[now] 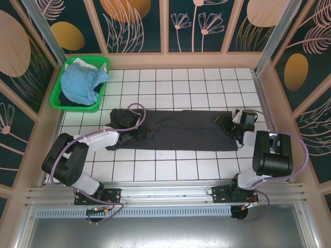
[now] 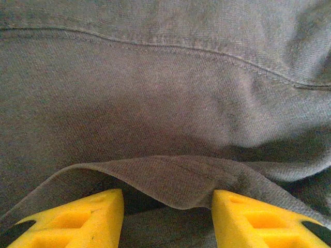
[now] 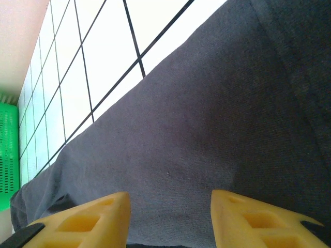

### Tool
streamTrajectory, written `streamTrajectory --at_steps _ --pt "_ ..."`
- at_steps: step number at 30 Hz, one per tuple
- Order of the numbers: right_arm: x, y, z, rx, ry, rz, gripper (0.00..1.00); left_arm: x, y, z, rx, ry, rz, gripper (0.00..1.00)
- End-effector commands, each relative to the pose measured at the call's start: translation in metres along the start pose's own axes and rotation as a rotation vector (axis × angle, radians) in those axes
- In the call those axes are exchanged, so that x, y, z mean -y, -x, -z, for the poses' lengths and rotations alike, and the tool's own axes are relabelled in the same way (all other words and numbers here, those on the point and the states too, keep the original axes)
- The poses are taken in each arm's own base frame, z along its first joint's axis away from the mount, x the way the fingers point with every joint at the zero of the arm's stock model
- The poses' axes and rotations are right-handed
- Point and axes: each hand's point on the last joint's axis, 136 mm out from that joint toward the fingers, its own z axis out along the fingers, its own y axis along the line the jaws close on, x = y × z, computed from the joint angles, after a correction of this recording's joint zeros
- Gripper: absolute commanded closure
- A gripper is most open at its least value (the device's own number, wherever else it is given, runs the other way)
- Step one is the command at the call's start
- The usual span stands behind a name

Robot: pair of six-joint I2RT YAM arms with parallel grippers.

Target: Fold and stack the t-shirts

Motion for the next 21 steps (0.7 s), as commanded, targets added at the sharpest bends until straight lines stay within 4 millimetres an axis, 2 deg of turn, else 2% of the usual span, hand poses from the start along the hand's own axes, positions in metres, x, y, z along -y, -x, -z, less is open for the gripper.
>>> streamTrajectory --at_steps 1,10,14,19,21 --pt "-0.003 0.002 0.0 0.006 0.028 0.004 0.55 0.003 -0.004 0.002 0.011 -0.033 -0.014 0.52" --pt "-0.003 0.002 0.0 0.008 0.029 0.005 0.54 0.0 -0.026 0.009 -0.004 -0.067 0.03 0.56" --pt "-0.005 0.004 0.0 0.006 0.035 0.007 0.54 0.01 -0.028 0.013 0.01 -0.133 0.049 0.6" --pt "-0.005 0.001 0.0 0.003 0.035 0.005 0.54 0.016 -0.029 0.023 0.011 -0.164 0.058 0.8" --pt "-0.006 0.002 0.0 0.004 0.038 0.005 0.54 0.018 -0.027 0.032 0.036 -0.18 0.077 0.73"
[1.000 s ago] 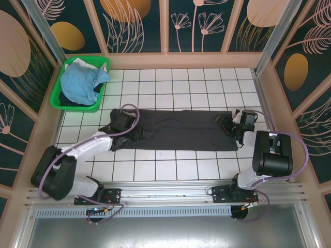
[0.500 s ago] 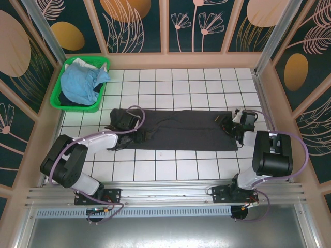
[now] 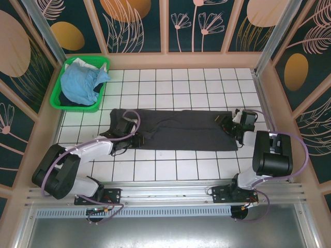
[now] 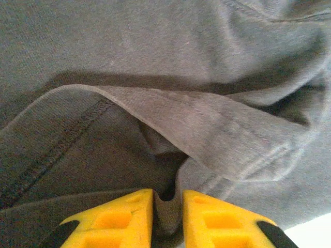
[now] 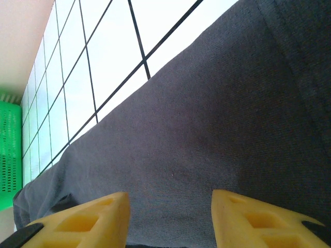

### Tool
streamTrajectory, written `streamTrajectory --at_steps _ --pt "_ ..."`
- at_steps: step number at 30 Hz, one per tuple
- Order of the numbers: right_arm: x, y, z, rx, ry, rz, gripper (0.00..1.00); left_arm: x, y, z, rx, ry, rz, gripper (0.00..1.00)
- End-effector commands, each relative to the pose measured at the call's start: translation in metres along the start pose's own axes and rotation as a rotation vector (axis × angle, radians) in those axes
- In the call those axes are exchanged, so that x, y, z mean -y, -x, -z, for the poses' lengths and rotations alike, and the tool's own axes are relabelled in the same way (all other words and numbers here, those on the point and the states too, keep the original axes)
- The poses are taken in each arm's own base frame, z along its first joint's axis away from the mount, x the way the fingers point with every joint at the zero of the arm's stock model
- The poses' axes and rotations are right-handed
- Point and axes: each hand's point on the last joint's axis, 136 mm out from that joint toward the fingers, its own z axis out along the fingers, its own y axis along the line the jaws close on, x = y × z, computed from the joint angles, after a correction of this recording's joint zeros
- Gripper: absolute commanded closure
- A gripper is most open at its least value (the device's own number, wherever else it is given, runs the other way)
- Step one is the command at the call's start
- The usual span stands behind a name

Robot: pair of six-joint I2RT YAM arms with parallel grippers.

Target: Fold and stack the t-shirts

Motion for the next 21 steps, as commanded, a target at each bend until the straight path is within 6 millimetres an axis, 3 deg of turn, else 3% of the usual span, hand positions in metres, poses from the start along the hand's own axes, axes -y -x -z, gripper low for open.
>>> streamTrajectory --at_steps 1,4,6,14,18,21 --pt "-0.004 0.001 0.0 0.001 0.03 0.001 0.54 0.014 0.005 0.015 0.044 -0.065 0.031 0.68" --pt "-0.003 0.001 0.0 -0.001 0.029 -0.002 0.54 0.014 0.017 0.027 0.118 -0.063 0.038 0.56" --pt "-0.004 0.001 0.0 -0.003 0.036 -0.001 0.54 0.009 0.024 0.029 0.141 -0.017 0.016 0.53" --pt "-0.004 -0.002 -0.001 -0.011 0.042 -0.005 0.54 0.005 0.035 -0.003 0.048 0.071 -0.076 0.55" --pt "-0.005 -0.001 -0.001 -0.011 0.047 -0.005 0.54 0.006 0.051 -0.014 0.065 0.099 -0.09 0.52" --pt "-0.005 -0.001 -0.001 -0.008 0.045 -0.004 0.54 0.01 0.062 -0.023 0.063 0.106 -0.099 0.56"
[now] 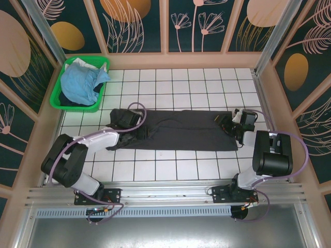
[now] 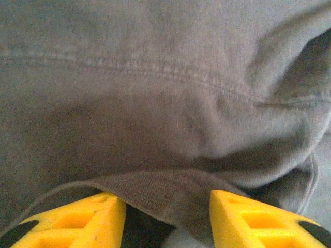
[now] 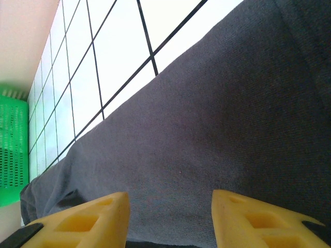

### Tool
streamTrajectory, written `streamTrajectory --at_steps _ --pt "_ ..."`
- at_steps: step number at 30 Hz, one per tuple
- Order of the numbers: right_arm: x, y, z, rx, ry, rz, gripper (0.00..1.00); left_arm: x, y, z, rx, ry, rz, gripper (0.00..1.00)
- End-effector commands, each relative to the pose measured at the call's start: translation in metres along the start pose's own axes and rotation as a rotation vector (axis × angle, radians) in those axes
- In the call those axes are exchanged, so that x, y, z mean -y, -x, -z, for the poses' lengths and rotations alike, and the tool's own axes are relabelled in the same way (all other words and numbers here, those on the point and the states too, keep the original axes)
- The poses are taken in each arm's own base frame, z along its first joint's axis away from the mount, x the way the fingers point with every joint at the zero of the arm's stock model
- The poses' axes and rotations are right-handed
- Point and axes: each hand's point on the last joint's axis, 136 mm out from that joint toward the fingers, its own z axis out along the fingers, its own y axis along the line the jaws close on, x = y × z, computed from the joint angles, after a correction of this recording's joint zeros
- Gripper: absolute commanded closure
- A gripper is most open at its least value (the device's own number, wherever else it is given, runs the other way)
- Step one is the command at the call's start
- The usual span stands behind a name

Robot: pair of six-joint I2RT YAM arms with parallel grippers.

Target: Fold and stack the t-shirts

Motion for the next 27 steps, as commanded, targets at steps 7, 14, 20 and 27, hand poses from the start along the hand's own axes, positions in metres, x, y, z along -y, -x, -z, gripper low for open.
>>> streamTrajectory --at_steps 7,14,20,27 --pt "0.0 0.002 0.001 0.009 0.014 -0.004 0.54 0.012 0.024 -0.013 0.025 -0.014 0.002 0.92" --pt "0.003 0.003 0.001 0.011 -0.007 -0.005 0.54 0.014 0.055 0.014 0.16 0.0 0.026 0.92" --pt "0.005 0.003 0.001 0.011 -0.008 -0.009 0.54 -0.014 0.043 0.027 0.194 0.105 0.065 0.94" --pt "0.003 0.002 -0.002 0.001 0.011 -0.013 0.54 -0.014 0.016 0.024 0.132 0.058 0.077 0.64"
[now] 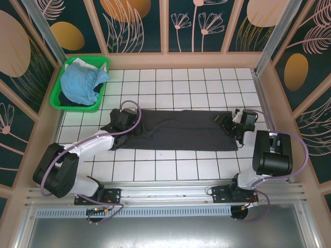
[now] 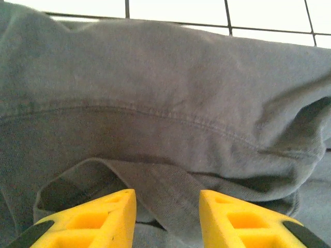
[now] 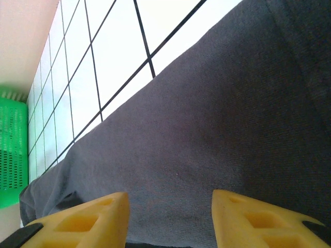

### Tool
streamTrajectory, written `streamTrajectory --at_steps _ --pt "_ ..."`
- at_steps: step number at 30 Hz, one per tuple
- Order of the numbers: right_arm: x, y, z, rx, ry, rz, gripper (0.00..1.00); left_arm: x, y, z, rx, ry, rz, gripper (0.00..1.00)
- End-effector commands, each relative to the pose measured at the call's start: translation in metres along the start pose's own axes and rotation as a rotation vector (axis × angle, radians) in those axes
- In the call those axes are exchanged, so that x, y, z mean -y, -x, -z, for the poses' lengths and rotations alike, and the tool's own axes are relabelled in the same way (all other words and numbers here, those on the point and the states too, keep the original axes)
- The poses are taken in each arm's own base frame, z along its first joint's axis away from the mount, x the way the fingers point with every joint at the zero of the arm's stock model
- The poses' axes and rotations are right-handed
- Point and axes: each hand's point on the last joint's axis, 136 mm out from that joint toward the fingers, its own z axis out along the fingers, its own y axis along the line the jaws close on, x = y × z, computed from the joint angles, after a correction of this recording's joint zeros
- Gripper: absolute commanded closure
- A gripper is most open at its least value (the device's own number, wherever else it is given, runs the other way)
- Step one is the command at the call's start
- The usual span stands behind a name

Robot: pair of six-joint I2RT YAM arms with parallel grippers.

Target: Fold and stack the t-shirts

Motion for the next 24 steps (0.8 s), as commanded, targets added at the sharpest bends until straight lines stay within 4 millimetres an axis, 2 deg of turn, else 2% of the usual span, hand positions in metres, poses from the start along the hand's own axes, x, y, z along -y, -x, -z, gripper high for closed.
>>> streamTrajectory --at_steps 1,5,8,12,17,22,24 --pt "0.0 0.001 -0.002 -0.001 0.017 -0.008 0.54 0.002 -0.01 -0.008 -0.047 -0.011 0.003 0.64" --pt "0.0 0.0 -0.001 -0.004 0.021 -0.008 0.54 0.008 -0.019 -0.025 -0.116 -0.028 -0.021 0.74" --pt "0.0 0.0 -0.001 0.0 0.02 -0.006 0.54 0.008 -0.026 -0.031 -0.14 -0.029 -0.028 0.77" --pt "0.0 0.0 -0.002 -0.004 0.023 -0.007 0.54 0.008 -0.033 -0.038 -0.163 -0.036 -0.029 0.69" --pt "0.0 0.0 -0.002 -0.004 0.023 -0.009 0.54 0.01 -0.022 -0.046 -0.151 -0.012 -0.05 0.7" --pt "-0.001 0.0 -0.001 -0.002 0.021 -0.006 0.54 0.016 0.002 -0.048 -0.111 0.005 -0.07 0.96" --pt "0.0 0.001 -0.001 -0.001 0.015 -0.008 0.53 0.02 0.014 -0.046 -0.084 0.005 -0.075 1.0"
